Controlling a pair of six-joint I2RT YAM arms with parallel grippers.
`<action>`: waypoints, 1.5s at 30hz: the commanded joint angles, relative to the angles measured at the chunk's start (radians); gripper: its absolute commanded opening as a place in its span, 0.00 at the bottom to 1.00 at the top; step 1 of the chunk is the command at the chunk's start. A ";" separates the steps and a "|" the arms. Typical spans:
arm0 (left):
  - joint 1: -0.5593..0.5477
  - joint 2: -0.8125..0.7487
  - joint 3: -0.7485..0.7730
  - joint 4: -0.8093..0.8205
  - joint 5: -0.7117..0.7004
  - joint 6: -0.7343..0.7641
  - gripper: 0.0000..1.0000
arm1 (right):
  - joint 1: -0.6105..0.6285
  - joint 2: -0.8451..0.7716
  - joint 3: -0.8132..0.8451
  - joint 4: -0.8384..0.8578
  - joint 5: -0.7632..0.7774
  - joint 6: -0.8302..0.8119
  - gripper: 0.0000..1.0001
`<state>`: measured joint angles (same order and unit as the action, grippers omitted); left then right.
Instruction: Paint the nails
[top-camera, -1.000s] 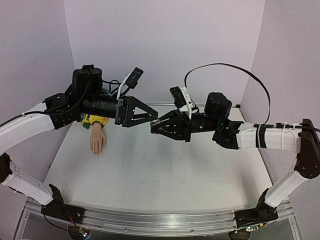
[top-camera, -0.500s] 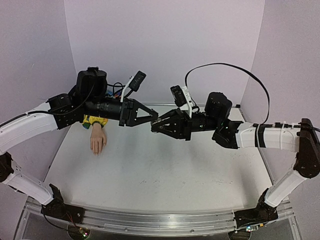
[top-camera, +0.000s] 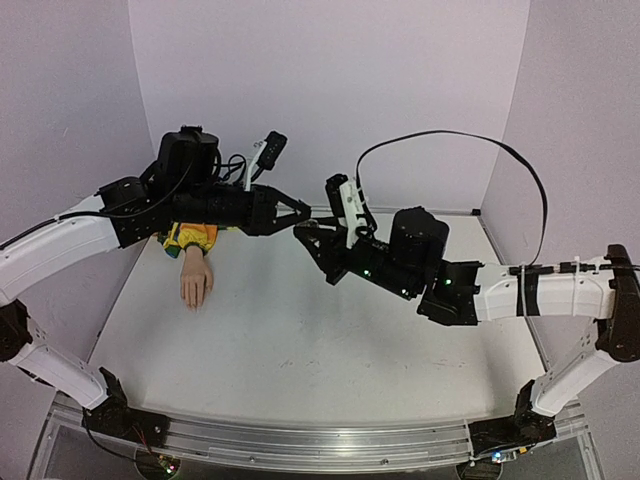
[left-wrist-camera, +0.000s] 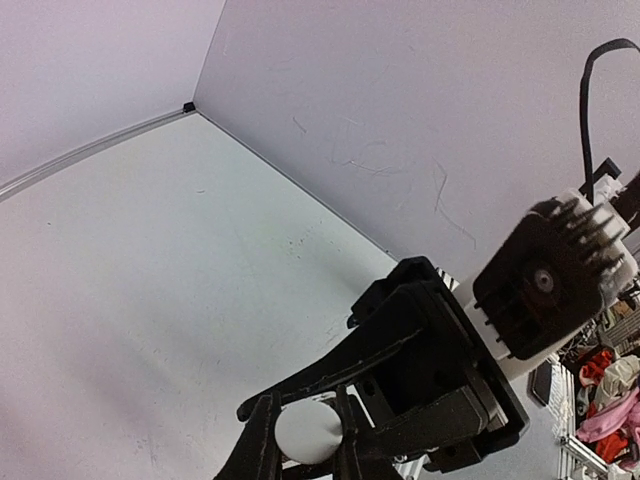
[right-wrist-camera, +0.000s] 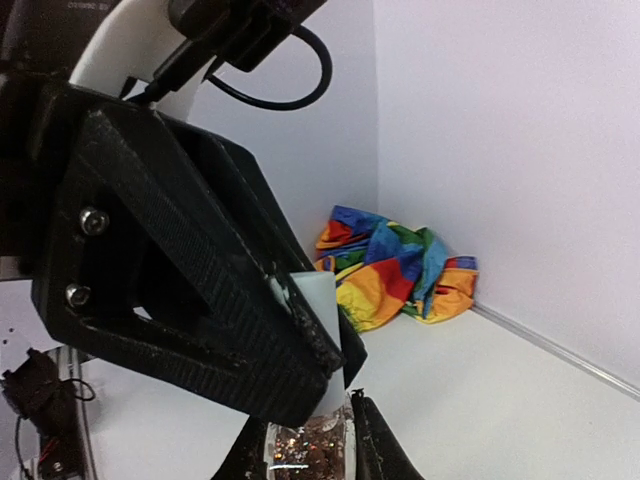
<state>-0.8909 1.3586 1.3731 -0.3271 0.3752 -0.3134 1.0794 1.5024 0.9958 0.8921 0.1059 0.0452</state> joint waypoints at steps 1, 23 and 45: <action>-0.031 0.023 0.053 -0.043 0.027 0.000 0.01 | -0.018 -0.011 0.062 0.087 0.248 -0.097 0.00; 0.027 -0.025 0.069 -0.103 0.170 -0.026 0.68 | -0.283 0.010 0.080 -0.009 -1.034 0.166 0.00; 0.021 0.063 0.149 -0.153 0.175 -0.013 0.40 | -0.282 0.065 0.125 -0.001 -1.038 0.181 0.00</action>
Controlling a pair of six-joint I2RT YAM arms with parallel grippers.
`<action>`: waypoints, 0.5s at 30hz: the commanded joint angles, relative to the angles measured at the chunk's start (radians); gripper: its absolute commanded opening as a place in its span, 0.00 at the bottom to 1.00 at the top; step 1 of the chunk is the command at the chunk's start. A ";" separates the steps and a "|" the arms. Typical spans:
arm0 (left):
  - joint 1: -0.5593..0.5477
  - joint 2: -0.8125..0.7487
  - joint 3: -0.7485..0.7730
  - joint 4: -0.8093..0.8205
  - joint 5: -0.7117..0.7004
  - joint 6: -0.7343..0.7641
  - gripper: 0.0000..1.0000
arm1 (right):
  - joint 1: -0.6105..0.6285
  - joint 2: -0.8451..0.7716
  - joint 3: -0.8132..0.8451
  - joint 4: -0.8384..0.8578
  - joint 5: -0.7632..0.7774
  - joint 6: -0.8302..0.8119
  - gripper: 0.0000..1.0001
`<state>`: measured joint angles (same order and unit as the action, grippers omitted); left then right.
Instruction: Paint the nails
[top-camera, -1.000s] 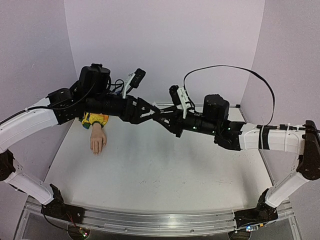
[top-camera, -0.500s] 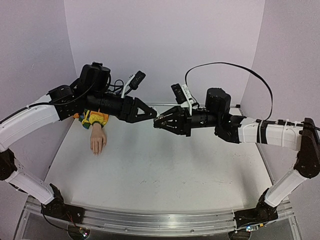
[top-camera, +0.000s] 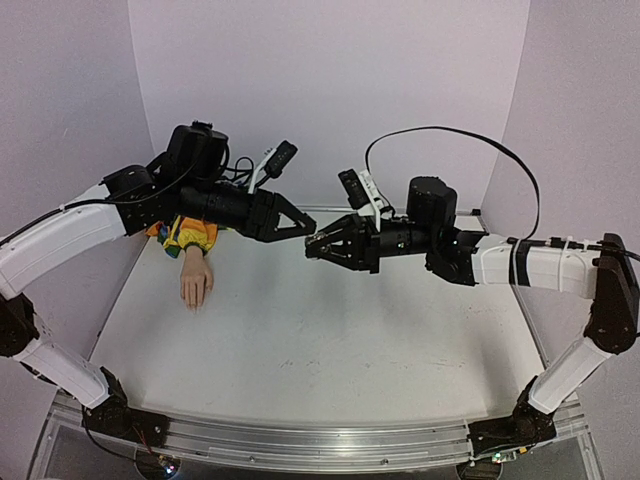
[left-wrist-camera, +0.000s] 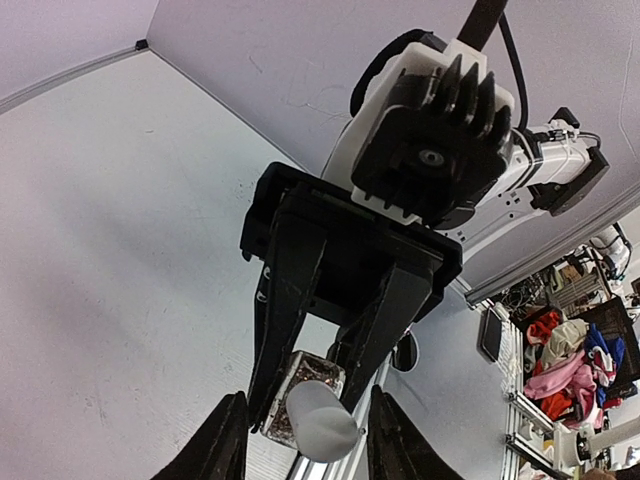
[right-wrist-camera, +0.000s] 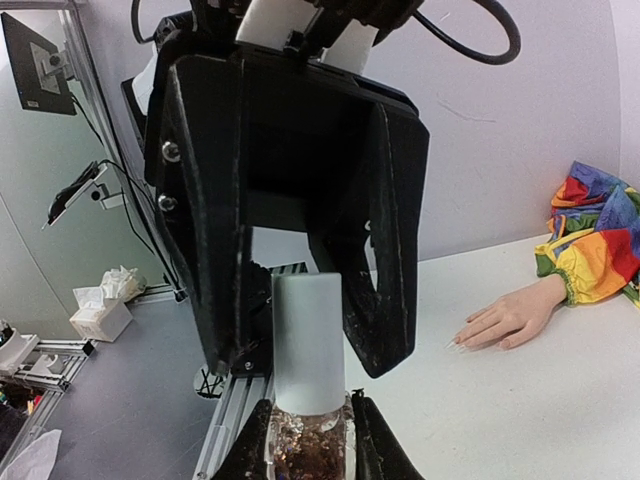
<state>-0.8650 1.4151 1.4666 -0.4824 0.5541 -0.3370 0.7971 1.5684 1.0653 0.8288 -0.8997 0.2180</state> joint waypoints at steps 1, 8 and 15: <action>-0.005 0.008 0.057 0.001 -0.005 0.010 0.39 | 0.001 -0.001 0.056 0.063 -0.034 0.008 0.00; -0.005 0.015 0.068 -0.003 -0.010 0.013 0.31 | 0.001 0.000 0.058 0.063 -0.042 0.006 0.00; -0.005 0.011 0.067 -0.004 -0.028 0.015 0.17 | 0.001 0.000 0.045 0.060 -0.038 -0.002 0.00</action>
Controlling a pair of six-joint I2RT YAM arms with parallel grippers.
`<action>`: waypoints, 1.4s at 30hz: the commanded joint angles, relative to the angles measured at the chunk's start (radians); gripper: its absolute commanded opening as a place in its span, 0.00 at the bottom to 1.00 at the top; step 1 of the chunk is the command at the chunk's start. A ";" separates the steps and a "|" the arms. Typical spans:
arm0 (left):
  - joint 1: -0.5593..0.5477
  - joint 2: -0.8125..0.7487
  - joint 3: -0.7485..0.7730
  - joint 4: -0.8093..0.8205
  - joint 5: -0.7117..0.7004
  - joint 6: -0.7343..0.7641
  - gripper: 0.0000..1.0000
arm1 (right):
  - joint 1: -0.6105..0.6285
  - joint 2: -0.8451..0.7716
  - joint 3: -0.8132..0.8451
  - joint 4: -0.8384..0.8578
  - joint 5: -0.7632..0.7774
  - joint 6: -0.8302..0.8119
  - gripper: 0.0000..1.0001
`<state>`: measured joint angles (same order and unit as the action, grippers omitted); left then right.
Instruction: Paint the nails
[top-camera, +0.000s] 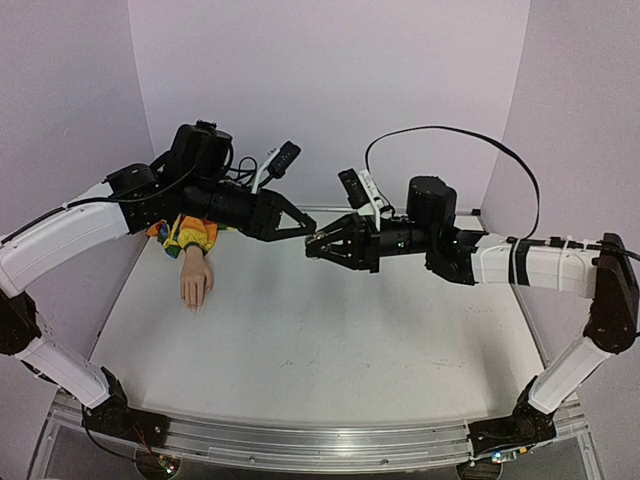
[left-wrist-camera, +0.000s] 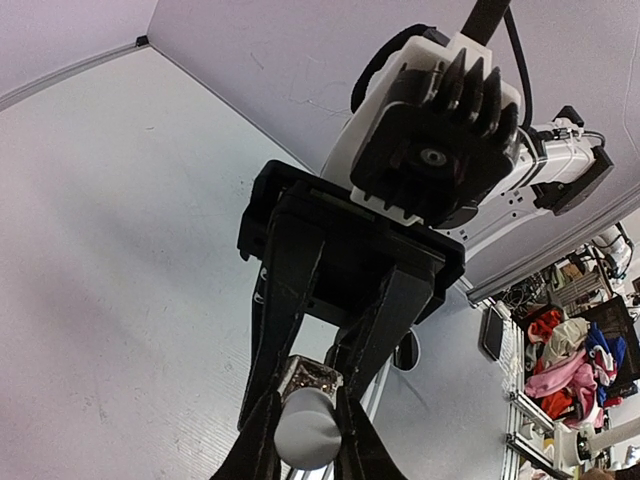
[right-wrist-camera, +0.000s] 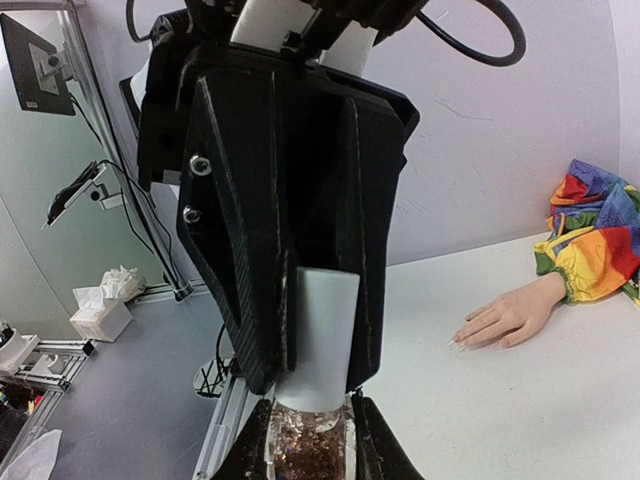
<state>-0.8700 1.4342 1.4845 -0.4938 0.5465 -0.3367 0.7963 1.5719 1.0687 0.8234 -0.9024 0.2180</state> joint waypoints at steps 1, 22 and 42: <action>0.000 -0.010 0.049 0.006 -0.024 0.014 0.15 | 0.001 -0.002 0.039 0.065 -0.035 -0.004 0.00; 0.000 -0.042 0.040 0.003 -0.064 -0.007 0.00 | 0.001 0.005 0.021 0.049 -0.002 -0.031 0.00; 0.000 -0.064 0.019 0.017 -0.072 -0.008 0.00 | 0.002 0.012 0.034 0.049 -0.012 -0.029 0.00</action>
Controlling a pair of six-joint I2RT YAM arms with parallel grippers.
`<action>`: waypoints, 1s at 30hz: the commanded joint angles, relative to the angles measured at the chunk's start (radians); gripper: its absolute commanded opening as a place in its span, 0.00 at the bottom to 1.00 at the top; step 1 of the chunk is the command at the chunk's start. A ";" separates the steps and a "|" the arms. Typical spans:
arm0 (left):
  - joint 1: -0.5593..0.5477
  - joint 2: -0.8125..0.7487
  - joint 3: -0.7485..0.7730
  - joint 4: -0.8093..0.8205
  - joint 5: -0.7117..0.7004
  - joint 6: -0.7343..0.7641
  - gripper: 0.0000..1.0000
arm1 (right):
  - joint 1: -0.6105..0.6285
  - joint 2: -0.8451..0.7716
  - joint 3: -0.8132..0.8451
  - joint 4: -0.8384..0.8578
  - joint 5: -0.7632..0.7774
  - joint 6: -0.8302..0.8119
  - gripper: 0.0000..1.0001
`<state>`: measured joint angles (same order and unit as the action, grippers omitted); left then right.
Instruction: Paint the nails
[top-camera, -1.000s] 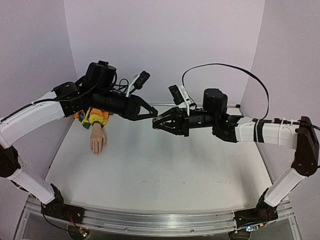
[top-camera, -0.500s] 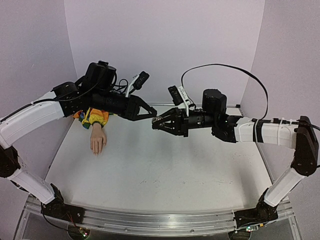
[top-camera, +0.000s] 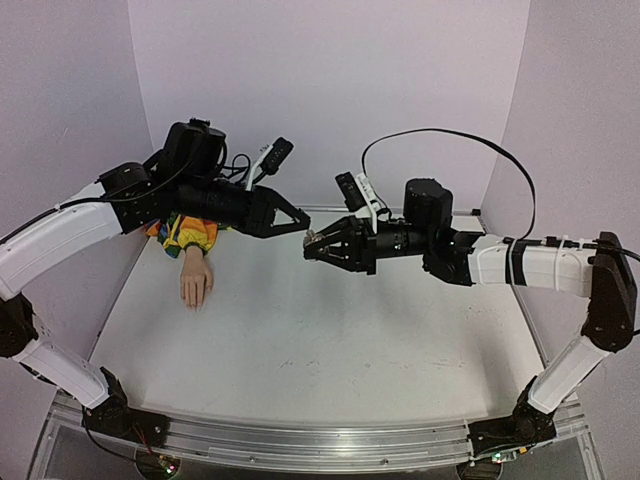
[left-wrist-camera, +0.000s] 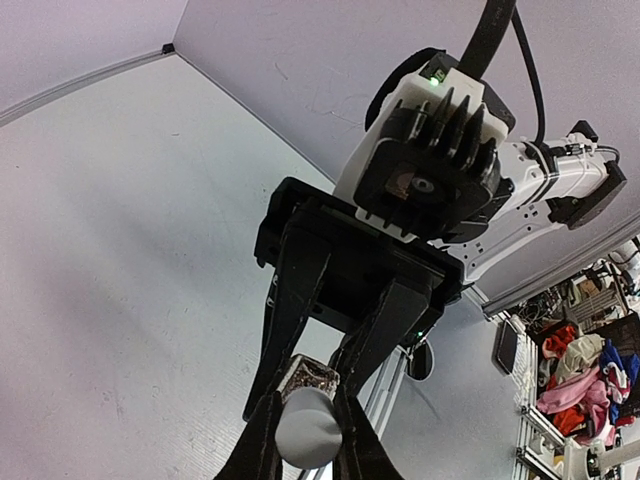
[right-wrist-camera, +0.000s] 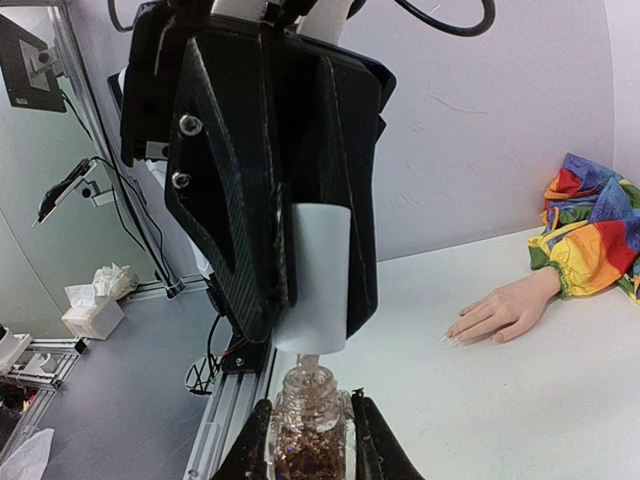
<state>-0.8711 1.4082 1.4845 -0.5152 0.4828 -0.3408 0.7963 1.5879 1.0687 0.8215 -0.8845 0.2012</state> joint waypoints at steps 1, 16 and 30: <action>0.001 -0.037 0.020 0.038 -0.009 -0.002 0.00 | 0.001 -0.003 0.034 0.051 -0.030 -0.013 0.00; 0.004 -0.055 0.020 0.035 -0.039 0.009 0.00 | 0.000 -0.005 0.034 0.053 -0.033 -0.013 0.00; 0.006 -0.064 0.023 0.020 -0.057 0.021 0.00 | 0.001 -0.009 0.034 0.053 -0.031 -0.013 0.00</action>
<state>-0.8703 1.3876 1.4845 -0.5159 0.4416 -0.3393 0.7963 1.5879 1.0687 0.8215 -0.8867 0.1986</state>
